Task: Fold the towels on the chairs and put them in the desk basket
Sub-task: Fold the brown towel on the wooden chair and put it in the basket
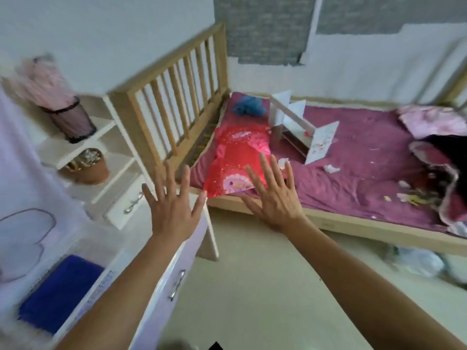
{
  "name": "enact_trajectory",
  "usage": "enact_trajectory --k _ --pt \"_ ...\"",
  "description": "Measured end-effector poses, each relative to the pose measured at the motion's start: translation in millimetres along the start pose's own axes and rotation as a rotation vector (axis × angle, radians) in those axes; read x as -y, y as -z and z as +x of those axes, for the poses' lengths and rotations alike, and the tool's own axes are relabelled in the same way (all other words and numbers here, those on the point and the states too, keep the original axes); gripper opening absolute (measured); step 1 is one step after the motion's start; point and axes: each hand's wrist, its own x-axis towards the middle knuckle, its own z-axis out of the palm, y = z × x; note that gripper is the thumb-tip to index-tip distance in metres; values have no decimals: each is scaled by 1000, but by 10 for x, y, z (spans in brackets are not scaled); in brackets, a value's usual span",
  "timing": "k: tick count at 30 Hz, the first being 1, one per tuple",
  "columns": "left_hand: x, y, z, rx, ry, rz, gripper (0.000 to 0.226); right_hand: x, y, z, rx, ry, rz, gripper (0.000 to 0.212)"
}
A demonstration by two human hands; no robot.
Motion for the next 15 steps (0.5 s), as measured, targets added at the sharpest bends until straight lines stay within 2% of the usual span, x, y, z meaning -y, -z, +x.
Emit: enact_trajectory --k 9,15 --pt "-2859 143 386 -71 -412 -87 76 -2543 770 -1503 -95 -502 -95 77" --pt "-4543 -149 444 -22 -668 -178 75 -3538 724 -2469 -120 -744 -95 78"
